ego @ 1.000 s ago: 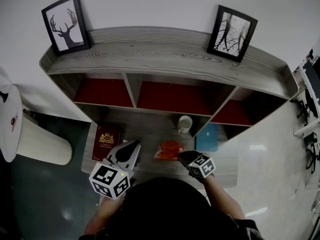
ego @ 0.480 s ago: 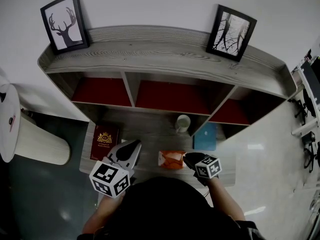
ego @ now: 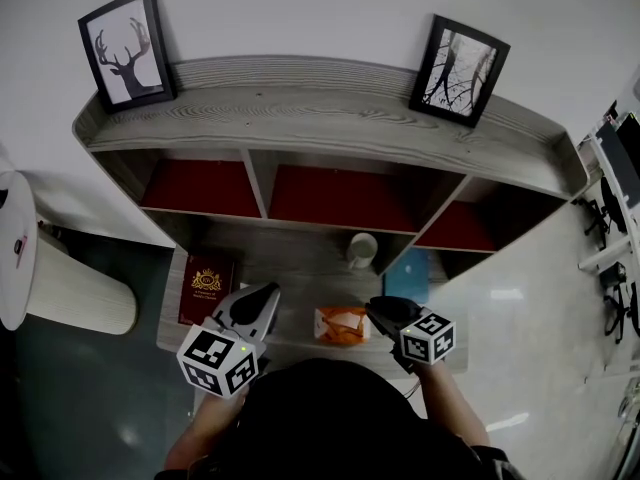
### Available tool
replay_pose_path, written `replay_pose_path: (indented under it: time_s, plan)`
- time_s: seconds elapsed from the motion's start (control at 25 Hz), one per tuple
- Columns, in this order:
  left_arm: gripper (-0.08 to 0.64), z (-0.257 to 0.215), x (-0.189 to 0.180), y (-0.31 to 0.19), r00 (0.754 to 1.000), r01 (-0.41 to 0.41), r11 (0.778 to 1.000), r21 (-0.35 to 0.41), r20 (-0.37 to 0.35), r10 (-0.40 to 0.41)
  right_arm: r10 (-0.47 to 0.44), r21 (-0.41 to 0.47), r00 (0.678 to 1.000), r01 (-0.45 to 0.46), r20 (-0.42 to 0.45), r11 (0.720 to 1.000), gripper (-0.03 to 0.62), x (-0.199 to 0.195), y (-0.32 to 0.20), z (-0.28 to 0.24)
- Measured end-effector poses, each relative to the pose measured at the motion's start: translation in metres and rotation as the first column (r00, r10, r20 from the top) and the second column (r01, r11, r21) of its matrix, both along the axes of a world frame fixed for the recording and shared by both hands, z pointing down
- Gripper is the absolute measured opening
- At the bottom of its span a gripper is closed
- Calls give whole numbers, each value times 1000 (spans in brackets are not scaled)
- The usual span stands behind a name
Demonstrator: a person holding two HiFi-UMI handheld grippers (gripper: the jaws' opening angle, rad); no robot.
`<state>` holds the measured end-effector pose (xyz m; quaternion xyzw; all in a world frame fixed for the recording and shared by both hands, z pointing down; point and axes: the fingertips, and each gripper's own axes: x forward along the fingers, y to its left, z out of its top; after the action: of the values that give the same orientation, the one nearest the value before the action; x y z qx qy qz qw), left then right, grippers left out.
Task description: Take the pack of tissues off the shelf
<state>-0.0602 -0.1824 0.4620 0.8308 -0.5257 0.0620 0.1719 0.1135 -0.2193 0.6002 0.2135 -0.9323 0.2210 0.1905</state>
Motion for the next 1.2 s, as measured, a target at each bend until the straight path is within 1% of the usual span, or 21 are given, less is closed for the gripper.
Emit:
replay_pose_path:
  time_s: [0.2,0.32,0.44,0.56,0.68,0.76,0.92,1.04,1.2]
  plan:
    - [17,-11,2,0,1000,-16,1000,20,-10,16,-36,71,994,29,101,997,26,-21,4,-51]
    - [17,-20,6,-1,999,-33,999,40,-12,33,-64,116,988,47,140,992,26,-34,6,-80]
    - [17,-30,8,-1,999,-48,997,59,-16,49,-101,188,983,71,154,980,26,-44,10,-109]
    - [17,-42,11,0,997,-68,994,84,-27,70,-109,256,978,61,178,965,26,-49,10,-140]
    - [17,-50,16,1,996,-84,990,110,-21,87,-106,285,968,37,228,958,26,-52,10,-168]
    - [17,-53,18,0,996,-89,988,123,-6,90,-108,316,964,27,243,948,25,-54,13,-183]
    - [17,-57,20,0,996,-91,986,142,33,87,-127,393,959,18,252,920,25,-58,21,-203]
    - [17,-62,22,2,996,-81,982,169,48,74,-133,401,954,14,270,916,25,-57,30,-213]
    - [17,-71,26,4,996,-74,975,211,54,64,-173,442,937,22,304,897,23,-58,40,-226]
